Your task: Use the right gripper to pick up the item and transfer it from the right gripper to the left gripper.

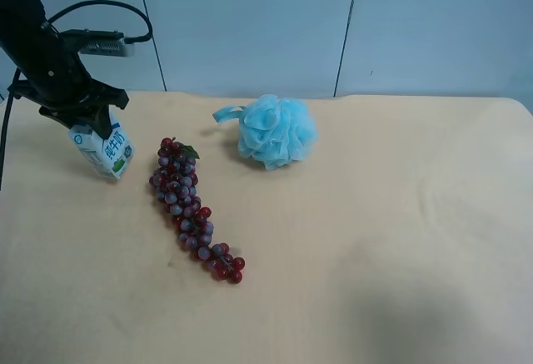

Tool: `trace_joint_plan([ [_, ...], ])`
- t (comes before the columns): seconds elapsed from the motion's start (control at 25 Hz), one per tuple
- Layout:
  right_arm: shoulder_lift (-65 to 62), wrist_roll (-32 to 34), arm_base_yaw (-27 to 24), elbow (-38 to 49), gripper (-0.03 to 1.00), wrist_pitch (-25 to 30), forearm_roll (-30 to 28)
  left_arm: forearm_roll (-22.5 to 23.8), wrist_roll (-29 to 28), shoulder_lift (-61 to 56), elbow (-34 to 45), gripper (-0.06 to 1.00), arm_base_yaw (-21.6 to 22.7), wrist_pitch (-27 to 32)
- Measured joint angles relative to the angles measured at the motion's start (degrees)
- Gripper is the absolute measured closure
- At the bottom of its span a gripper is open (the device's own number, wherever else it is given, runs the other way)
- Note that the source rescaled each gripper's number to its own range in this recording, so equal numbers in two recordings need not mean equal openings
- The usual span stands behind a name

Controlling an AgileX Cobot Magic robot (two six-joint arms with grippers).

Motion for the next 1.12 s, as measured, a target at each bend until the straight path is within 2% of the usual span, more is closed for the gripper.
trace_joint_plan([
  [0.64, 0.00, 0.00, 0.00, 0.00, 0.18, 0.00, 0.00, 1.42, 0.00, 2.16, 0.00, 0.94, 0.00, 0.16],
  [0.68, 0.00, 0.00, 0.00, 0.00, 0.18, 0.00, 0.00, 1.42, 0.00, 2.16, 0.00, 0.91, 0.00, 0.16],
  [0.76, 0.00, 0.00, 0.00, 0.00, 0.18, 0.00, 0.00, 1.49, 0.00, 2.16, 0.00, 0.76, 0.00, 0.18],
  [0.84, 0.00, 0.00, 0.00, 0.00, 0.18, 0.00, 0.00, 1.49, 0.00, 2.16, 0.00, 0.55, 0.00, 0.18],
  [0.96, 0.00, 0.00, 0.00, 0.00, 0.18, 0.00, 0.00, 1.54, 0.00, 2.16, 0.00, 0.29, 0.00, 0.31],
  [1.0, 0.00, 0.00, 0.00, 0.00, 0.18, 0.00, 0.00, 1.54, 0.00, 2.16, 0.00, 0.24, 0.00, 0.46],
  [1.12, 0.00, 0.00, 0.00, 0.00, 0.18, 0.00, 0.00, 1.54, 0.00, 2.16, -0.12, 0.19, 0.00, 1.97],
])
